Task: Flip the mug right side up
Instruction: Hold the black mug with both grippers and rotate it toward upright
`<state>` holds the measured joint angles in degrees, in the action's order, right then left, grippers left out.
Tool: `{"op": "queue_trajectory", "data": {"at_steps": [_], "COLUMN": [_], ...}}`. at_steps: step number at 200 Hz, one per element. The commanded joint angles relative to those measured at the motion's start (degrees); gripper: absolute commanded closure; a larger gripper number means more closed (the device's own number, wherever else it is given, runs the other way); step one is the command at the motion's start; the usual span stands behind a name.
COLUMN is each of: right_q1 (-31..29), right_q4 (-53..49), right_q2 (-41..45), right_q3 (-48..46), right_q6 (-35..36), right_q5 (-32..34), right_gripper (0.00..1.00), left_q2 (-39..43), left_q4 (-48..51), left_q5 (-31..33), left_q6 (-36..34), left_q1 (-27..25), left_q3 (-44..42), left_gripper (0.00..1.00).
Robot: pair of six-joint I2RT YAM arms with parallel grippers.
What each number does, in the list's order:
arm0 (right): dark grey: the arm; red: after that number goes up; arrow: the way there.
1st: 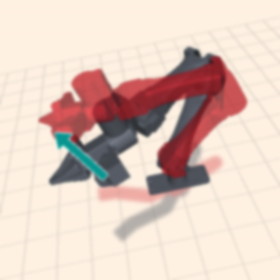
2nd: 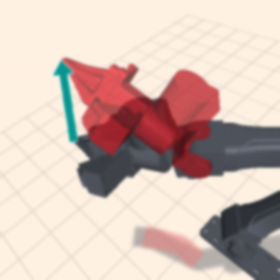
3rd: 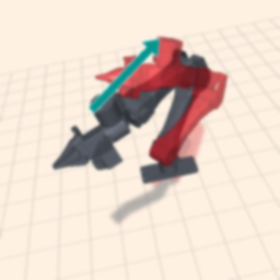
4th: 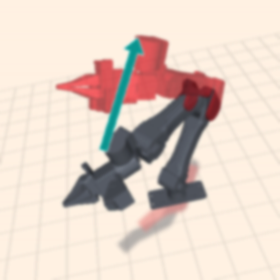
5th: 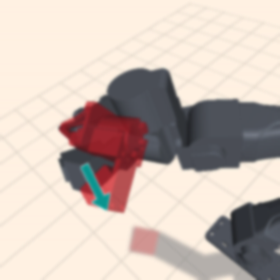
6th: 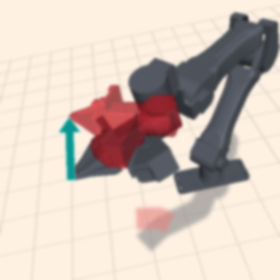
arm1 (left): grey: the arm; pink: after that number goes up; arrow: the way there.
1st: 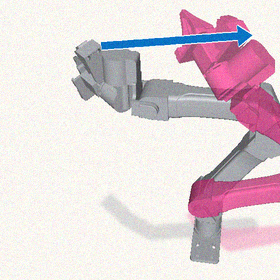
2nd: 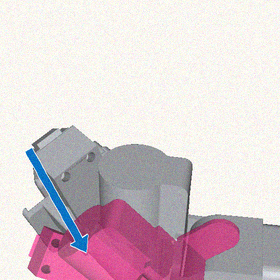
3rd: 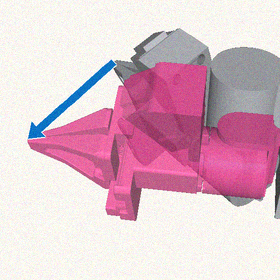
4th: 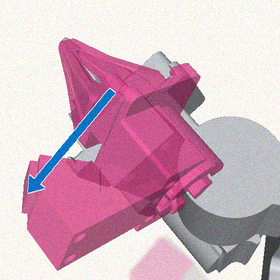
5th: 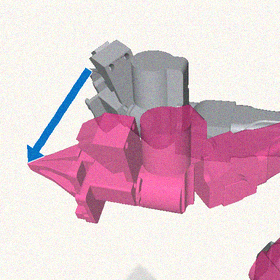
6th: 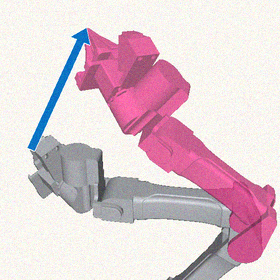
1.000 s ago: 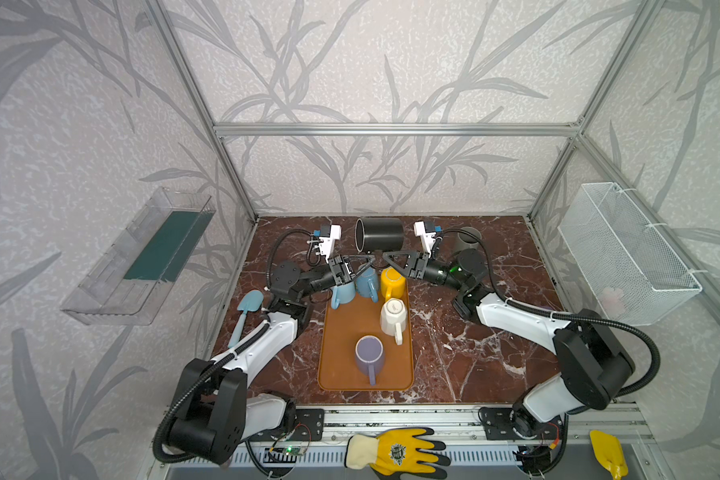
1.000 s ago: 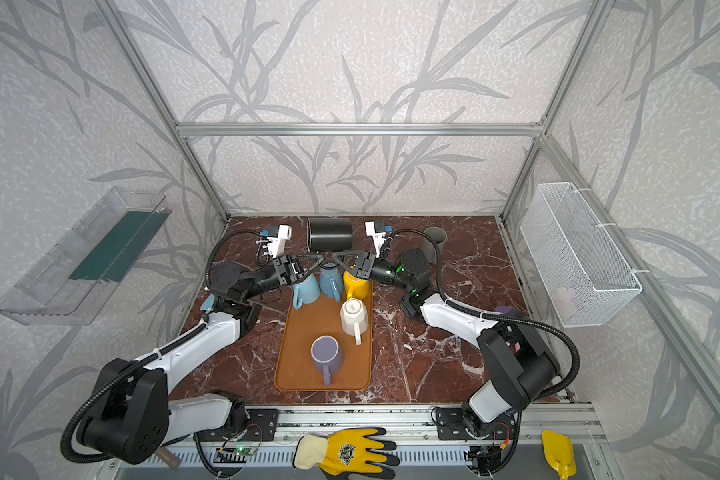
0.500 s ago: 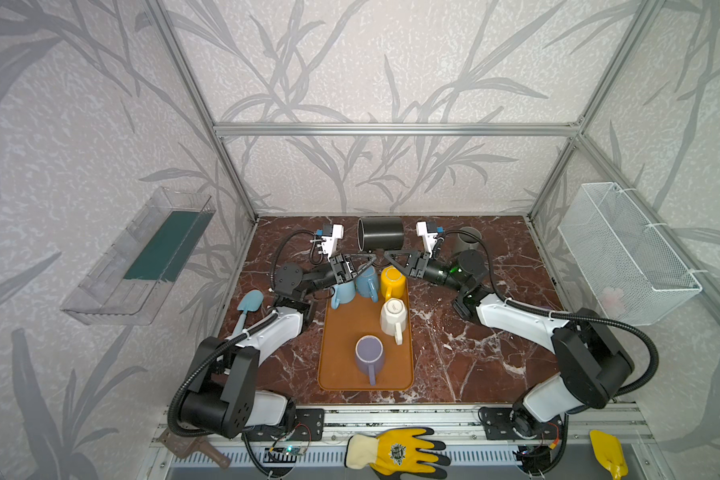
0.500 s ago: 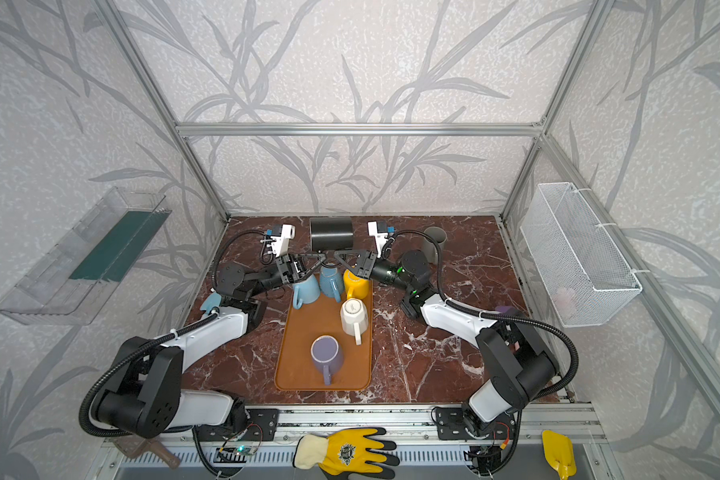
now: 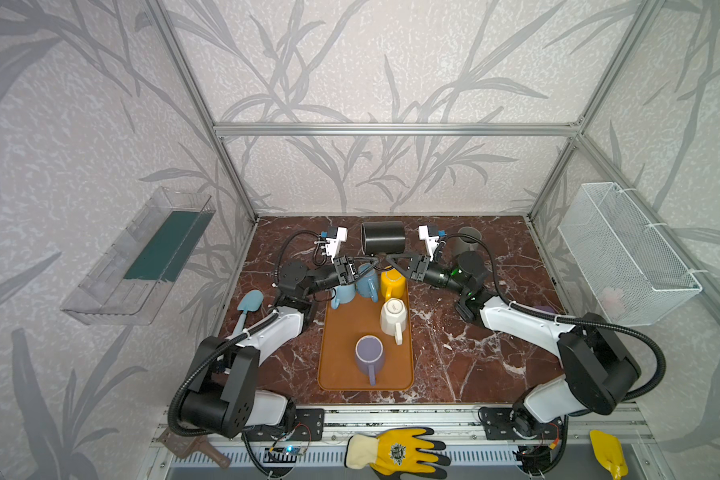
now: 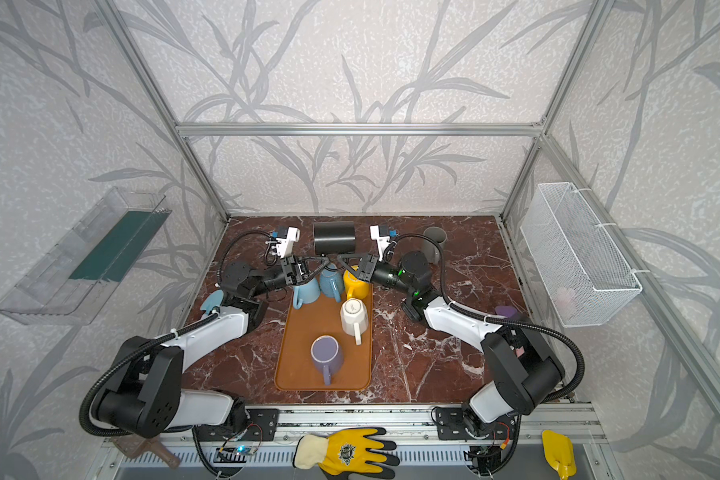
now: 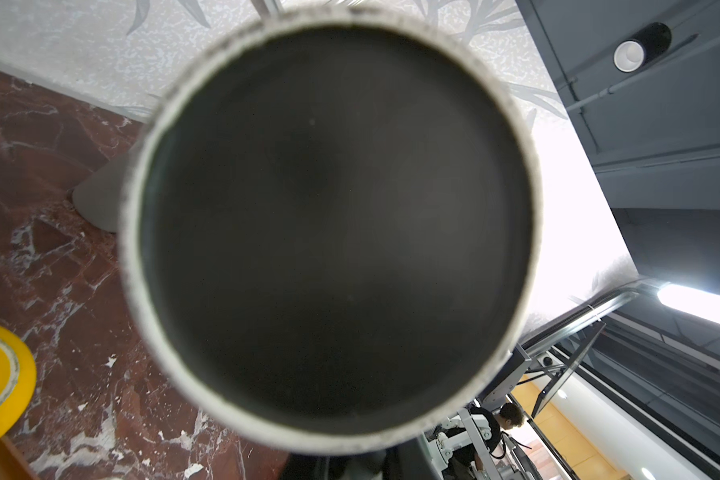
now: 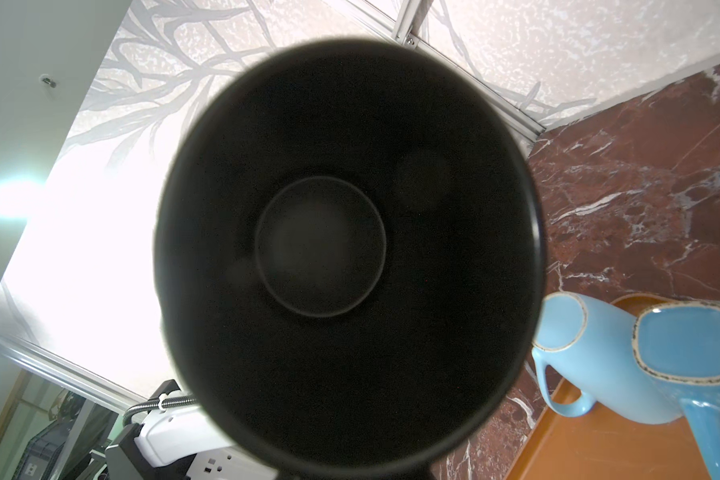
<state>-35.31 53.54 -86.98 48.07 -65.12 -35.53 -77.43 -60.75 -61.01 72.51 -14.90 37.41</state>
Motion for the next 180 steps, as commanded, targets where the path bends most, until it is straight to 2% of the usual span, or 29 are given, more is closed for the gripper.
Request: {"op": "queue_trajectory", "data": {"at_steps": [1,30,51,70,100,180], "right_q1": [-0.5,-0.6,-0.5,-0.6,-0.6,-0.6], "right_q4": [6.3,5.4,4.9,4.8,3.6,-6.3], "right_q2": [4.6,5.4,5.8,6.0,6.6,10.2], "right_q3": [0.9,0.6,0.4,0.2,0.0,-0.6], "right_q6": [3.5,4.7,5.4,5.5,6.4,11.9], "right_q5": [-0.1,-0.2,-0.3,-0.3,0.1,3.3], "right_gripper": [1.00,1.00,1.00,1.00,1.00,1.00], "left_q2": [3.1,4.6,4.9,5.0,6.4,11.8], "left_q4": [15.1,23.1,25.5,27.6,32.4,50.8], "left_q5": [0.6,1.6,2.0,2.3,3.1,6.5], "left_q6": [-7.7,-11.5,-12.7,-13.7,-16.5,-26.7], "left_q1": [-0.2,-0.2,-0.3,-0.3,-0.2,-0.2], "left_q3": [1.8,3.0,3.4,3.7,4.5,7.9], "left_gripper": [0.83,0.65,0.52,0.45,0.42,0.41]}}
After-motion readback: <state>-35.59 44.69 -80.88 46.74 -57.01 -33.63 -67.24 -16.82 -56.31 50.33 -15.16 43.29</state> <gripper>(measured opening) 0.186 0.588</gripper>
